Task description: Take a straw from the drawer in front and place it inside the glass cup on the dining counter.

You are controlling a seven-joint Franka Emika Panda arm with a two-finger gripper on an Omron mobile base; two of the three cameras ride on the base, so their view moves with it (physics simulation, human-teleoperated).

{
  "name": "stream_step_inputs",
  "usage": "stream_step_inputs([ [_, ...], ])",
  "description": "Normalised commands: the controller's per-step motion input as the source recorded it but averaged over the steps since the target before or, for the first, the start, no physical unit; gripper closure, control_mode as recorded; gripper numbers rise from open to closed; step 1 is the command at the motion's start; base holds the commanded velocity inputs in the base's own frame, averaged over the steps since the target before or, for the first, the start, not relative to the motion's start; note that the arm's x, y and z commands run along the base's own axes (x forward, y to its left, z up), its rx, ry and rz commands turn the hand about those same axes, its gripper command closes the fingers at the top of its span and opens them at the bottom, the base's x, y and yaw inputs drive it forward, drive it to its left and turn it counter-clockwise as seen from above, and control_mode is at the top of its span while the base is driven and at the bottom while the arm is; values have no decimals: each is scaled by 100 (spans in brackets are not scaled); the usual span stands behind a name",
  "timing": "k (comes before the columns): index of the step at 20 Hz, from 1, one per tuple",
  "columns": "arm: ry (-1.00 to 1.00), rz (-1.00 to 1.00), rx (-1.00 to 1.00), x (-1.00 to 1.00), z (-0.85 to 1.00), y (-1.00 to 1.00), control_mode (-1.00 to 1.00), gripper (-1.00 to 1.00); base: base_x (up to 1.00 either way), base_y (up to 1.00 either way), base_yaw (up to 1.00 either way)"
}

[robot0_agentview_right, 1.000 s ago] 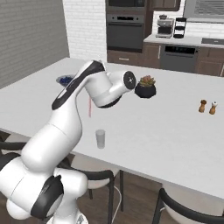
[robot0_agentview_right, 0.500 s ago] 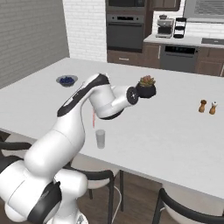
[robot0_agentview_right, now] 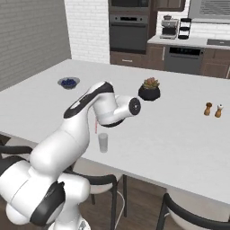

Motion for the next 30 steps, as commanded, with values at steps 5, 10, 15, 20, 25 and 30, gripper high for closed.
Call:
stream_step_inputs([
  [5,0,-3,0,8,-29,-12,-100,100,0,0,0],
  [10,0,-4,0,25,-16,-12,-100,100,0,0,0],
  [15,0,-3,0,37,-13,-1,-100,100,0,0,0],
  [20,0,-2,0,19,-26,-5,-100,100,0,0,0],
  [25,0,-3,0,15,-29,-10,-100,100,0,0,0],
  [30,0,-2,0,29,-16,-4,-100,100,0,0,0],
])
